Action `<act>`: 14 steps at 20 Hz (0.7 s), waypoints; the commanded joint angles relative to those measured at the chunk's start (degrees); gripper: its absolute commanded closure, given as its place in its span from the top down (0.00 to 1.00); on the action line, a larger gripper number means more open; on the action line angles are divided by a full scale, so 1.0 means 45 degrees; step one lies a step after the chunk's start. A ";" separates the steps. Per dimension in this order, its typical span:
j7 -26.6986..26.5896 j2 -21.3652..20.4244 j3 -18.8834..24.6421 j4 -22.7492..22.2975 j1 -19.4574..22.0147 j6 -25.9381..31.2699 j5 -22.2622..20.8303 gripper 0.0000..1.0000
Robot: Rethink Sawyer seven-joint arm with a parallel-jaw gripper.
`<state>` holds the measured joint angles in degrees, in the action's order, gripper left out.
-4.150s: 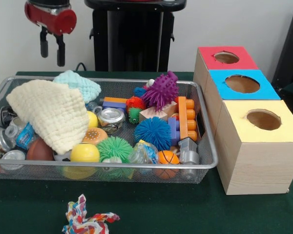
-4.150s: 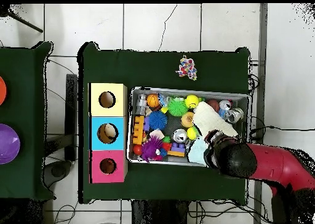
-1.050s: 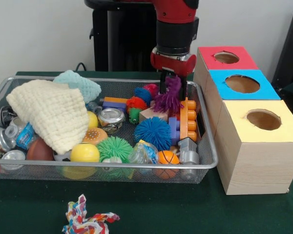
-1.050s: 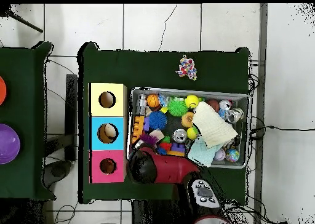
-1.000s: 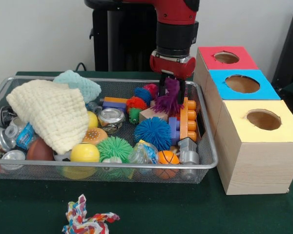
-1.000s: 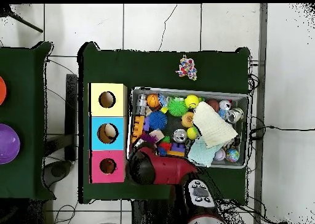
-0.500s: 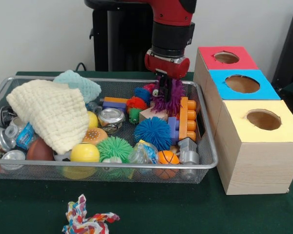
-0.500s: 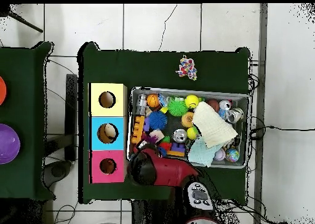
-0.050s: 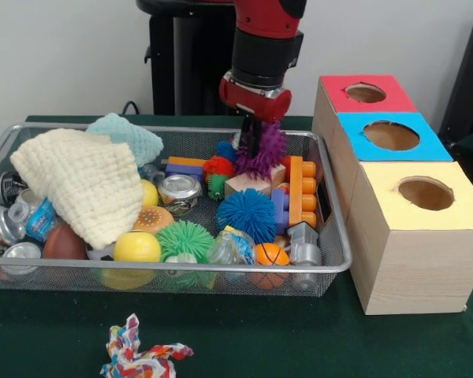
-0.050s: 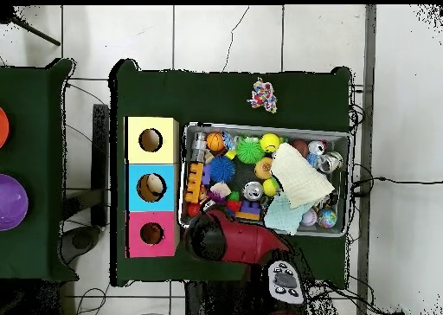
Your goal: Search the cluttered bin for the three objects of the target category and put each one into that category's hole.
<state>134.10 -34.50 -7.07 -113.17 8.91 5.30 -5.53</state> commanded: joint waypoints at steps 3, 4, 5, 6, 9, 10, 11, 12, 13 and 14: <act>-0.1295 -0.0182 -0.1781 0.2500 -0.0378 0.3012 -0.1635 0.00; -0.1449 -0.0246 -0.1958 0.2704 -0.0340 0.2980 -0.1974 0.00; -0.1433 -0.0260 -0.2067 0.2855 -0.0386 0.3012 -0.2188 0.00; -0.1679 -0.0361 -0.2030 0.3051 -0.0212 0.3037 -0.2543 0.00; -0.1953 -0.0546 -0.1787 0.3410 0.0161 0.3166 -0.3295 0.00; -0.2104 -0.0657 -0.1692 0.3499 0.0356 0.3282 -0.3533 0.00; -0.2165 -0.0706 -0.1578 0.3552 0.0458 0.3342 -0.3704 0.00; -0.2363 -0.0830 -0.1346 0.3583 0.0741 0.3368 -0.3942 0.00; -0.2342 -0.0869 -0.1163 0.3595 0.0895 0.3415 -0.4100 0.00; -0.2484 -0.0934 -0.0920 0.3662 0.1193 0.3386 -0.4292 0.00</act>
<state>134.10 -36.98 -14.10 -104.35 9.77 15.00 -19.00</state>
